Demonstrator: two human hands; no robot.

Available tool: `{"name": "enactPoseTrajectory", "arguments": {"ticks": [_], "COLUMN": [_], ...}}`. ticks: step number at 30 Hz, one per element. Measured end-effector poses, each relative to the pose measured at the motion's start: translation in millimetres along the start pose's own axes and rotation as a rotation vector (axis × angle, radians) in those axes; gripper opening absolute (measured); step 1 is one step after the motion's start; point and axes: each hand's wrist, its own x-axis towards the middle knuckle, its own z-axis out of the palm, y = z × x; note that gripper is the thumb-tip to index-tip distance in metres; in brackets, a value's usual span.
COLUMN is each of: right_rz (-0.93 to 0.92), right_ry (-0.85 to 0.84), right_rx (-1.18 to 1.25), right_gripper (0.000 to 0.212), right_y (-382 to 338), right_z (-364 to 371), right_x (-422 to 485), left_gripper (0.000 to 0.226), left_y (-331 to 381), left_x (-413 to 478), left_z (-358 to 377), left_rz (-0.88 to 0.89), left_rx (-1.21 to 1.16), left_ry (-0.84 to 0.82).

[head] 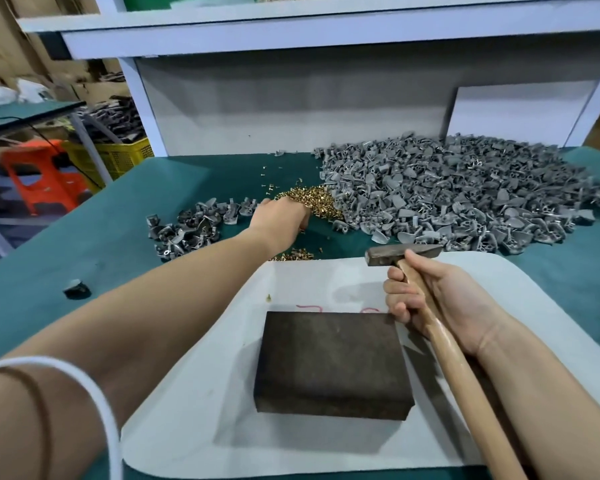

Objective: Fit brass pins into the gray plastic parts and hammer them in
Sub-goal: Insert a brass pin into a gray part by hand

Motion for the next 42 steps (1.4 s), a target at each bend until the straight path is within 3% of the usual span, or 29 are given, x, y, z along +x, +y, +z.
{"name": "enactPoseTrajectory", "arguments": {"ticks": [3,9,12,15,21,25,29,32,36,39,41,42], "right_rz": [0.004,0.007,0.01,0.009,0.001,-0.063,-0.189,-0.315,-0.363,-0.455,-0.718,-0.892], "right_ry": [-0.007,-0.001,0.001,0.003,0.017,0.109,0.364,0.593,0.912,1.118,1.126,1.042], "right_rx": [-0.003,0.006,0.002,-0.011,-0.004,-0.047,-0.349,-0.713,-1.544,-1.652,-1.6,-1.569], "right_gripper": [0.037,0.035,0.033,0.03,0.027,0.033,0.044,0.05,0.047,0.037,0.03,0.026], "right_y": [0.0,-0.7,-0.2,0.2,0.5,0.9,1.8,0.9,-3.3,-6.3,-8.1,-6.8], "right_z": [0.3,-1.3,-2.6,-3.7,-2.3,1.8,5.0,5.0,-2.2,-1.7,5.9,12.6], "right_x": [-0.8,-0.4,-0.4,-0.3,0.2,0.4,1.2,-1.6,-5.2,-9.9,-15.8,-18.7], "left_gripper": [0.025,0.026,0.024,0.026,0.034,0.039,0.03,0.02,0.008,0.018,0.021,0.02], "left_y": [-4.2,-49.5,-90.5,-117.7,-114.0,-110.9,-113.4,-112.7,-76.2,-24.4,9.1,22.8], "left_x": [-2.0,-11.3,-19.5,-35.3,-51.1,-53.0,-57.9,-63.3,-89.0,-124.7,-146.4,-153.7], "left_z": [-6.8,-28.1,-36.9,-40.4,-34.2,-31.0,-27.1,-30.3,-48.7,-53.5,-49.4,-47.8], "left_rz": [-0.025,-0.167,-0.247,-0.27,-0.102,-0.096,-0.072,-0.115,-0.194,-0.197,-0.185,-0.198], "left_rx": [-0.106,-0.433,-0.348,-0.235,-0.034,0.033,0.014,-0.145,-0.547,-0.978,-1.259,-1.362], "left_ry": [-0.026,0.085,0.109,-0.051,-0.23,-0.216,-0.096,0.054,0.309,0.358,0.327,0.308]}}
